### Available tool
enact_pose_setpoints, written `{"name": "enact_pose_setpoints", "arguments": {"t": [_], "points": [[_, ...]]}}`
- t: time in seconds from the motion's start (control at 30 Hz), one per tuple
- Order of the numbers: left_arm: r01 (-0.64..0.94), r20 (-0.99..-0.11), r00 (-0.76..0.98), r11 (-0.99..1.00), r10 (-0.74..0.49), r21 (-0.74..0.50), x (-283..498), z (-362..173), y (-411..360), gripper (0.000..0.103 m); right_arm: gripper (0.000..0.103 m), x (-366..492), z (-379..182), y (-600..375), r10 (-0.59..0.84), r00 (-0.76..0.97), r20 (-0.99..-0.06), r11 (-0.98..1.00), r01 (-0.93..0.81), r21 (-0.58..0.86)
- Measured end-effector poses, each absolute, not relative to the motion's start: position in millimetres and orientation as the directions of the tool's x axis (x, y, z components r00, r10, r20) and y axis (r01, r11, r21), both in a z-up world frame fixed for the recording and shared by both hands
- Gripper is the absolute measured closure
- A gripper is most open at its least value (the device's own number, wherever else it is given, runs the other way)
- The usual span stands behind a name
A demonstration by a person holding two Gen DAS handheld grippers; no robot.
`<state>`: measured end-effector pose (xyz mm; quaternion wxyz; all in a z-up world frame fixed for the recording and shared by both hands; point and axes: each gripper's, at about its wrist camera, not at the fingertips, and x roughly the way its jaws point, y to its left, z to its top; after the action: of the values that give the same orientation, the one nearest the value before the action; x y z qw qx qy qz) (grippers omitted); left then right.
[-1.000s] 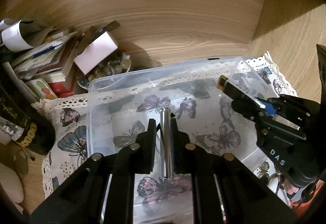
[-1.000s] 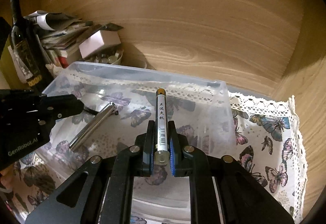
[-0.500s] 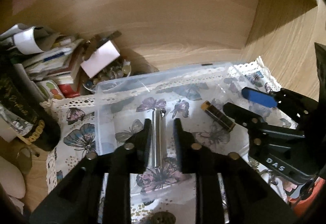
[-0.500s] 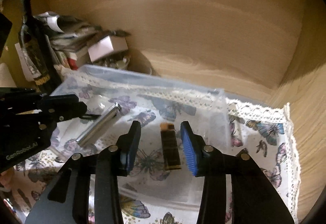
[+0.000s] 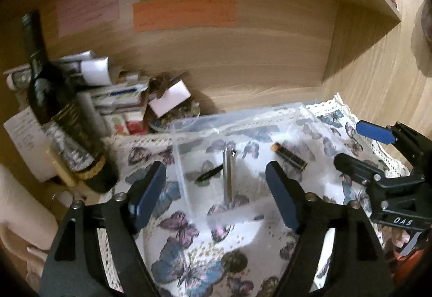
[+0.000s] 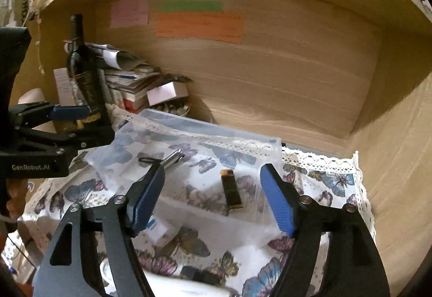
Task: Organize rigid objects
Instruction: 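Grasp the black spiky ball with the left gripper while the right grasps the white travel adapter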
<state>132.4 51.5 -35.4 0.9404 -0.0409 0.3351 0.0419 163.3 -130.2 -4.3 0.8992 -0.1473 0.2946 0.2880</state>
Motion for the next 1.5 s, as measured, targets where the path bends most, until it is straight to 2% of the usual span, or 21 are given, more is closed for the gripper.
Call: {"name": "enact_pose_setpoints", "arguments": {"t": [0.3, 0.77, 1.13, 1.2, 1.23, 1.27, 1.3, 1.33, 1.5], "points": [[-0.113, -0.707, 0.705, 0.993, 0.053, -0.039, 108, -66, 55, 0.025, 0.032, 144, -27, -129, 0.448, 0.603, -0.66, 0.767, -0.638, -0.063], [-0.058, -0.791, 0.612, 0.995, -0.028, -0.08, 101, -114, 45, 0.026, 0.032, 160, -74, -108, 0.427, 0.461, -0.778, 0.737, -0.676, 0.004], [-0.005, -0.822, 0.561, 0.993, -0.094, -0.117, 112, -139, 34, 0.045, 0.034, 167, -98, -95, 0.406, 0.41, -0.817, 0.719, -0.695, 0.009], [0.002, -0.82, 0.566, 0.995, -0.086, -0.104, 110, -140, 31, 0.047, 0.042, 169, -103, -92, 0.402, 0.39, -0.828, 0.712, -0.702, 0.015], [0.006, -0.819, 0.568, 0.995, -0.086, -0.1, 110, -140, 30, 0.052, 0.045, 170, -105, -91, 0.401, 0.381, -0.833, 0.711, -0.703, 0.021], [0.009, -0.818, 0.569, 0.995, -0.084, -0.097, 110, -141, 30, 0.055, 0.052, 172, -108, -90, 0.398, 0.372, -0.838, 0.71, -0.704, 0.025], [0.008, -0.816, 0.573, 0.996, -0.079, -0.091, 109, -141, 29, 0.064, 0.061, 173, -111, -89, 0.392, 0.363, -0.845, 0.71, -0.704, 0.027], [0.01, -0.815, 0.574, 0.996, -0.081, -0.092, 109, -141, 29, 0.07, 0.06, 173, -111, -89, 0.391, 0.362, -0.846, 0.711, -0.702, 0.028], [-0.003, -0.802, 0.588, 0.992, -0.101, -0.127, 108, -136, 34, 0.07, 0.06, 167, -102, -92, 0.402, 0.4, -0.823, 0.716, -0.699, 0.01]]}}
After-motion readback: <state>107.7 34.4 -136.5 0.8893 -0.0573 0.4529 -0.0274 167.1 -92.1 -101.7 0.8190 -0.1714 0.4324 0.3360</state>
